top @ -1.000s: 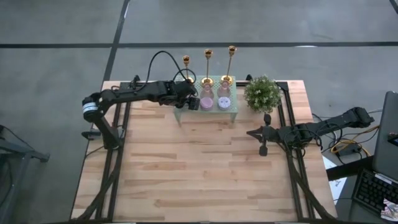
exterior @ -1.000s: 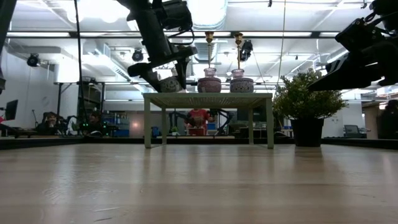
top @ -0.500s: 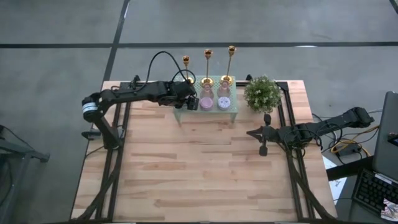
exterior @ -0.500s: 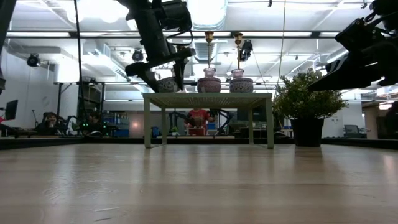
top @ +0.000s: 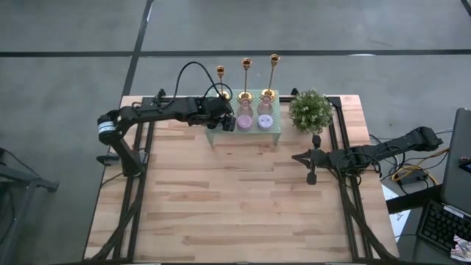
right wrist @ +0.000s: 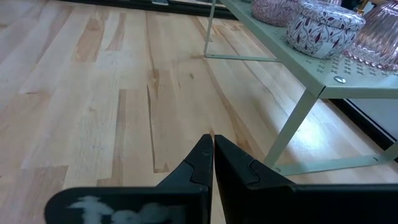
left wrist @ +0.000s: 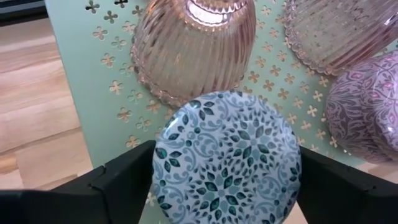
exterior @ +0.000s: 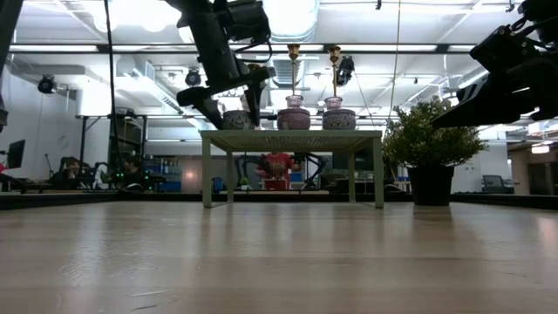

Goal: Pick & Place candle stick holders
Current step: Put the green patterned scented candle on the shelf, then return to Home Position

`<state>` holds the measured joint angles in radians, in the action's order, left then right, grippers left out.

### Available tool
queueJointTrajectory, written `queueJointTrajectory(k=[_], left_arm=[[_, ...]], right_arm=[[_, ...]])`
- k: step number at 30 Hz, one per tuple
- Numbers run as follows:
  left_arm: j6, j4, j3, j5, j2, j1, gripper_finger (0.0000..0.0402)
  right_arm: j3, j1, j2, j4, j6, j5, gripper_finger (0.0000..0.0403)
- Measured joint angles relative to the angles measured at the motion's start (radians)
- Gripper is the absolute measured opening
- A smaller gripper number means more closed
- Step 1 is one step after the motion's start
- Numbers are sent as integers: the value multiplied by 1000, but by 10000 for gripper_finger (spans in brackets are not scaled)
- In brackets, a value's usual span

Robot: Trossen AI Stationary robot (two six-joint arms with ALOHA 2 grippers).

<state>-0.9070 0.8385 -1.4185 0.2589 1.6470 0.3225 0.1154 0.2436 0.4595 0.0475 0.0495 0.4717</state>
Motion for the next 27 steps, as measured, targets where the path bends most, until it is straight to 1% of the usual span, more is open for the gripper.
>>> queueJointTrajectory(k=[5,10,16,21,27], left_arm=[[-3,-4,0,1,0,0,360],[-3,-4,0,2,0,-1,372],[7,17,-16,-1,-9,-2,372],[26,29,-22,-5,-45,-2,372],[-15,76,-22,-21,-100,-10,372]], right_arm=[[0,0,0,0,0,0,8],[0,0,0,0,0,0,8],[0,0,0,0,1,0,8],[0,0,0,0,1,0,8],[0,0,0,0,0,0,8]])
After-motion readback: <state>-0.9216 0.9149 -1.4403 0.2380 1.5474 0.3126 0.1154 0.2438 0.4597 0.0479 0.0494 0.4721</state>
